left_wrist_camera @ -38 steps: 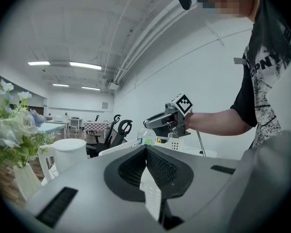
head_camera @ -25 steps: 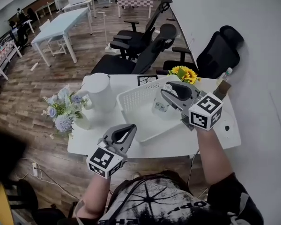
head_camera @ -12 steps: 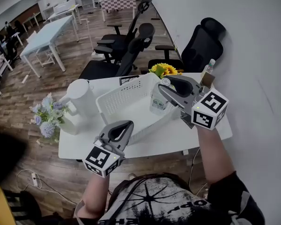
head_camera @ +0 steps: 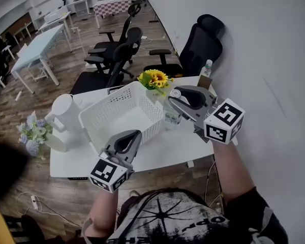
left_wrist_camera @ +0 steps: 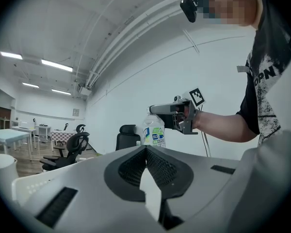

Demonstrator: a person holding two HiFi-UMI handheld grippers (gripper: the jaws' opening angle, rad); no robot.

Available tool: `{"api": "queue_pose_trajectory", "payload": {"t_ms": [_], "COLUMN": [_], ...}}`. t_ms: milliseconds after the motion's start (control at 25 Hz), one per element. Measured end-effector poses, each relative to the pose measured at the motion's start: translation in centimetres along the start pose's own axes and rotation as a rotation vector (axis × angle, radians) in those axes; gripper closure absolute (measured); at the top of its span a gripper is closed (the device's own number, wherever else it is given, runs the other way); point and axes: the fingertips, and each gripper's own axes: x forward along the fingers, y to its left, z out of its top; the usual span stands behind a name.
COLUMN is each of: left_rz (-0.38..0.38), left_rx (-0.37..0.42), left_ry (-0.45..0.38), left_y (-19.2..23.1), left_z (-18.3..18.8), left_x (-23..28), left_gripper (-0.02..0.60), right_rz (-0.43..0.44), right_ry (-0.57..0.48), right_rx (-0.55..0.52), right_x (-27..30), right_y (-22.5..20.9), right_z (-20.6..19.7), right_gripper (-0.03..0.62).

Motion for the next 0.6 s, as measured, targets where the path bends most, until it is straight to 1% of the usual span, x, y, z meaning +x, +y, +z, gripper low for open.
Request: {"api": "queue_pose_trajectory", "payload": {"t_ms": [320,600], "left_rz": [-0.055,-0.073], "left_rx": [-0.010,-0.031], "left_ry": [0.031,0.062], "left_y": [-4.2,-5.9], "left_z": [-1.4,-2.6], "left_x": [5.1,8.0], "left_gripper": [0.572,0.572], "right_rz": [-0.027,-0.040], "right_ry": [0.044,0.076], "right_rx": [0.035,0.063], "right_x": [-4.3,-6.4], "right_y": [-2.5,-4.1], "right_z": [-4.3,-8.1], "right_gripper": [0.447,0.448]}}
